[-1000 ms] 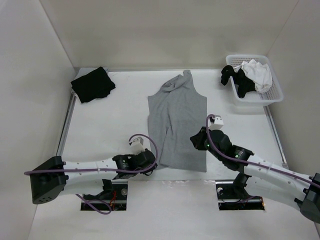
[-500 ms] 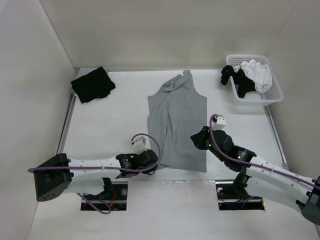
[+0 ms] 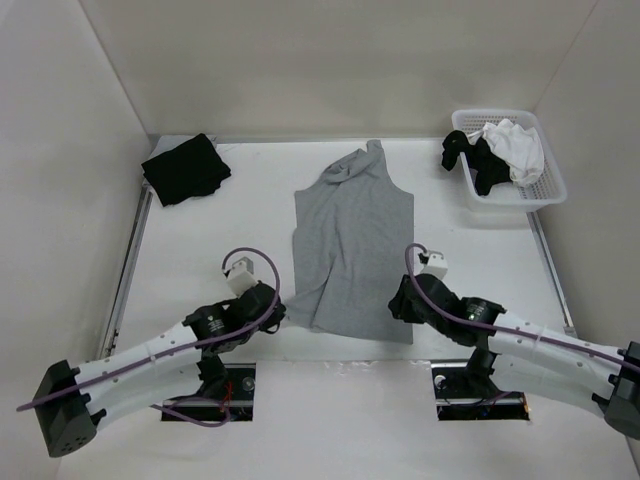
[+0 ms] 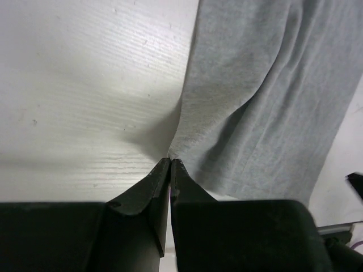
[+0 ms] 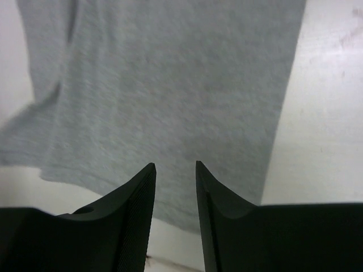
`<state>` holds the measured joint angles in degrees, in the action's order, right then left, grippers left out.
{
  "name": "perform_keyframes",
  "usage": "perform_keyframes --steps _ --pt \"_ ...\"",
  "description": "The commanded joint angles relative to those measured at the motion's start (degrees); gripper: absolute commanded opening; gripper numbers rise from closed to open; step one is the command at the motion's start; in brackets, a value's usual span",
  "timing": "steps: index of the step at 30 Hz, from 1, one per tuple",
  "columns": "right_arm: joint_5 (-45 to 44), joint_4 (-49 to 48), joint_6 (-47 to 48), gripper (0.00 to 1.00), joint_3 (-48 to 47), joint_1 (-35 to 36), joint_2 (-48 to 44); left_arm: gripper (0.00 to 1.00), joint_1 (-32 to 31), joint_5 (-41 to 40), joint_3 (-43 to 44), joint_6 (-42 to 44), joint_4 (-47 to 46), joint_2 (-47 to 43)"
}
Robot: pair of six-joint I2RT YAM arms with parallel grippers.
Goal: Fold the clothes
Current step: Flatten the tank top out
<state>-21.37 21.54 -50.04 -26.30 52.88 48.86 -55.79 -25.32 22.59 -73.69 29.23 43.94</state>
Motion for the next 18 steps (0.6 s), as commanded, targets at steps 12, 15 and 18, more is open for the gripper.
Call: perform_keyframes --steps 12,15,18 --pt "-4.9 26.3 -21.7 0.39 -7.5 7.3 6.6 0.03 5.8 -5.7 -6.3 6.5 1.4 -18.7" --pt "-2.6 24.3 -24.9 0.39 -6.5 9.3 9.2 0.03 9.2 -3.9 -7.8 6.3 -0.7 -22.6" --pt "-2.6 24.9 -27.6 0.39 -6.0 10.1 10.3 0.03 11.4 1.0 -9.0 7.9 -4.1 -21.0"
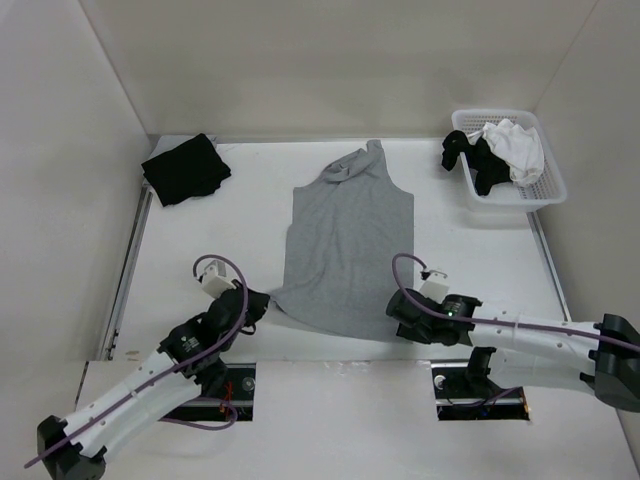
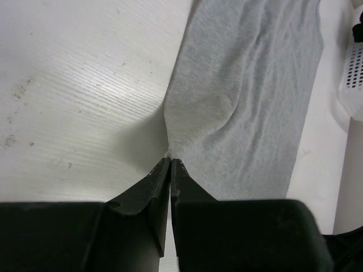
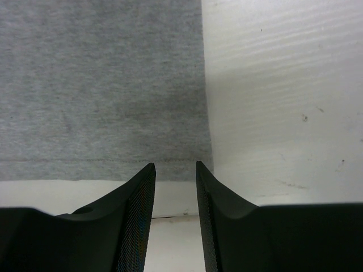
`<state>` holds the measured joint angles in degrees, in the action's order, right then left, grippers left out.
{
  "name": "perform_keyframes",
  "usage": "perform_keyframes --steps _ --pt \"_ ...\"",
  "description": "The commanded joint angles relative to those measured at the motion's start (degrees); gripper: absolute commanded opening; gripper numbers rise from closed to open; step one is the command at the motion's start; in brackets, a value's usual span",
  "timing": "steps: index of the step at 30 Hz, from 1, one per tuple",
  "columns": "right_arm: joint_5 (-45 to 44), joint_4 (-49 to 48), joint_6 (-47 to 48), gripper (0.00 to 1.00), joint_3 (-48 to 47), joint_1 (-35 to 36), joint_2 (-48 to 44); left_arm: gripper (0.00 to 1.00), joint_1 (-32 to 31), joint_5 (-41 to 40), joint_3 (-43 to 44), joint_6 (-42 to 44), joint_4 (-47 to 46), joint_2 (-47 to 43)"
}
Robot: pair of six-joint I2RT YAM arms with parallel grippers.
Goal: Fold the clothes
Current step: Flatten the tank top out
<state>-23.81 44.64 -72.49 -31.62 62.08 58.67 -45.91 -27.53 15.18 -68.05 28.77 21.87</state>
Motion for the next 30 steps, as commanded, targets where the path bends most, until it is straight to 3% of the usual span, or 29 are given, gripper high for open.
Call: perform_keyframes --steps 1,9,16,30 --pt "-0.4 2.5 -5.9 0.39 -0.7 1.1 0.6 0.03 2.3 4.6 -2.1 2.7 -4.2 1.9" --pt "-3.3 7.4 -13.3 0.39 -1.3 3.0 2.2 0.03 6.9 7.6 -2.9 3.6 -3.7 -2.4" --pt "-2.8 7.1 -14.3 0.35 -1.7 3.1 2.8 0.03 13.5 12.0 -2.1 5.6 -5.4 -3.1" --pt "2.5 -2.5 -15.0 0.27 1.9 3.0 4.6 0.03 16.6 17.5 -4.1 7.1 -8.0 -1.9"
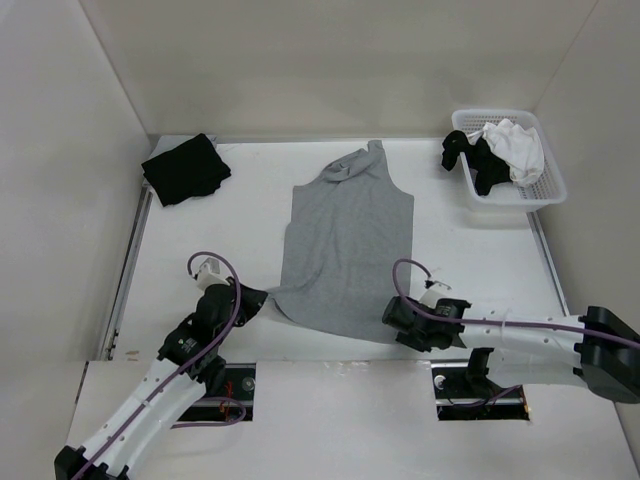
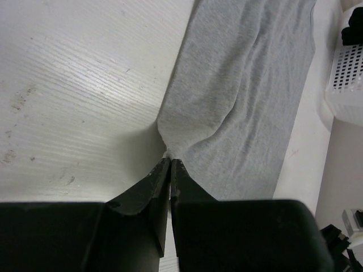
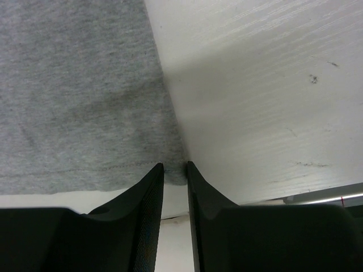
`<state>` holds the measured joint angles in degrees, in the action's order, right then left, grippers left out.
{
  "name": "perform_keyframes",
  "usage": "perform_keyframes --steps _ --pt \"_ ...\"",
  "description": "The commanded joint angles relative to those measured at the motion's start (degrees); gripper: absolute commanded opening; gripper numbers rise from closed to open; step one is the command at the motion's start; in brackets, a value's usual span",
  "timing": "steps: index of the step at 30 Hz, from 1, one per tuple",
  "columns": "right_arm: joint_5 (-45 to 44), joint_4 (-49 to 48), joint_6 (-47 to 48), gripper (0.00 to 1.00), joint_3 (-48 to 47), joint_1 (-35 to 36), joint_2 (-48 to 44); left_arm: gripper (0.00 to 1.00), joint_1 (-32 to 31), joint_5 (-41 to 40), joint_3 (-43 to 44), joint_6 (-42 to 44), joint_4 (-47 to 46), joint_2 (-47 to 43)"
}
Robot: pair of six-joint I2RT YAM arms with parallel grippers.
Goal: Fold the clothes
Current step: Flatten the tank top out
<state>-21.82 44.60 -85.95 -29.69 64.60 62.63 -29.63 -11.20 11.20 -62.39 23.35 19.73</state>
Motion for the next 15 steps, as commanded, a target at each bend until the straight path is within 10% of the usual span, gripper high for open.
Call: perform_keyframes --steps 1,15 --pt "0.4 -2.1 -1.8 0.27 -0.3 0.5 1.2 0.03 0.3 1.2 0.0 1.6 -2.6 0.2" --pt "-1.0 1.2 -10.5 0.21 -0.5 4.3 3.6 0.03 2.2 1.2 2.0 4.0 -2.3 0.2"
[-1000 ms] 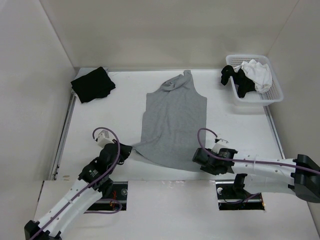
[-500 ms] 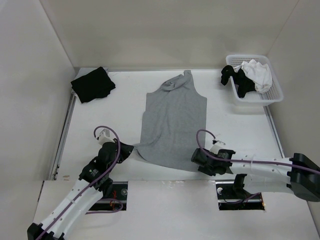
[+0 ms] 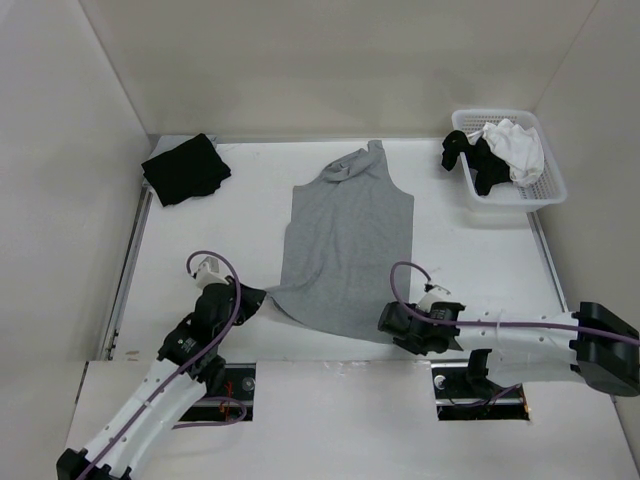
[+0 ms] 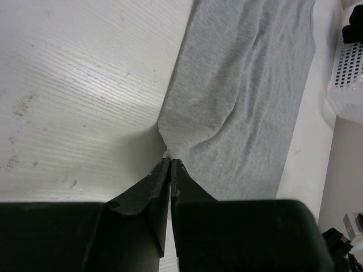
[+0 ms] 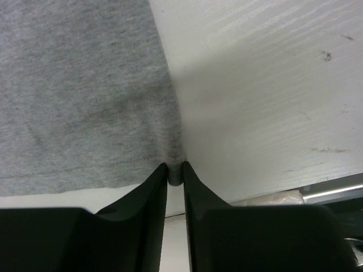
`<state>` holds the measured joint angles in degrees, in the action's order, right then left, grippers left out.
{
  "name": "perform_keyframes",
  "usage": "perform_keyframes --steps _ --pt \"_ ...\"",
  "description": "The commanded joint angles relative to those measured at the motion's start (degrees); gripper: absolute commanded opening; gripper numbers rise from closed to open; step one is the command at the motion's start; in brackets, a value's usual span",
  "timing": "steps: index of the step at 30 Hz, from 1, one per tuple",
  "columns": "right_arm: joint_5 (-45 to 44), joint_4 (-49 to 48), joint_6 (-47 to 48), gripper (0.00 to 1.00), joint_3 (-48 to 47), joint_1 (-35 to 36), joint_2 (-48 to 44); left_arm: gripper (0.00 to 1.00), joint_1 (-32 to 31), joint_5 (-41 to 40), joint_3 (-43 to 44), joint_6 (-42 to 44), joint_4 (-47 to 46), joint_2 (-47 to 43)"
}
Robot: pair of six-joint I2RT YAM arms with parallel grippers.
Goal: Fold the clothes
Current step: Flatten the tank top out
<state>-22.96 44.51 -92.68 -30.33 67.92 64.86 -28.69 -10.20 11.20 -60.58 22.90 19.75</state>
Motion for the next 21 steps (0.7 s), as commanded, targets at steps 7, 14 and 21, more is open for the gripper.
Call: perform_keyframes --steps 7,14,21 --pt "-3.3 4.2 -5.1 0.08 -1.7 1.7 0.9 0.03 3.4 2.0 2.3 3.3 -2.7 1.4" --pt "-11.5 17.1 -1.1 0.00 -11.4 4.7 -2.4 0.02 3.9 1.6 7.7 5.3 -2.7 0.6" --pt "-33.1 47.1 4.3 0.00 -44.7 11.9 -4.6 0.01 6.1 -1.5 28.0 9.3 -2.1 -0.9"
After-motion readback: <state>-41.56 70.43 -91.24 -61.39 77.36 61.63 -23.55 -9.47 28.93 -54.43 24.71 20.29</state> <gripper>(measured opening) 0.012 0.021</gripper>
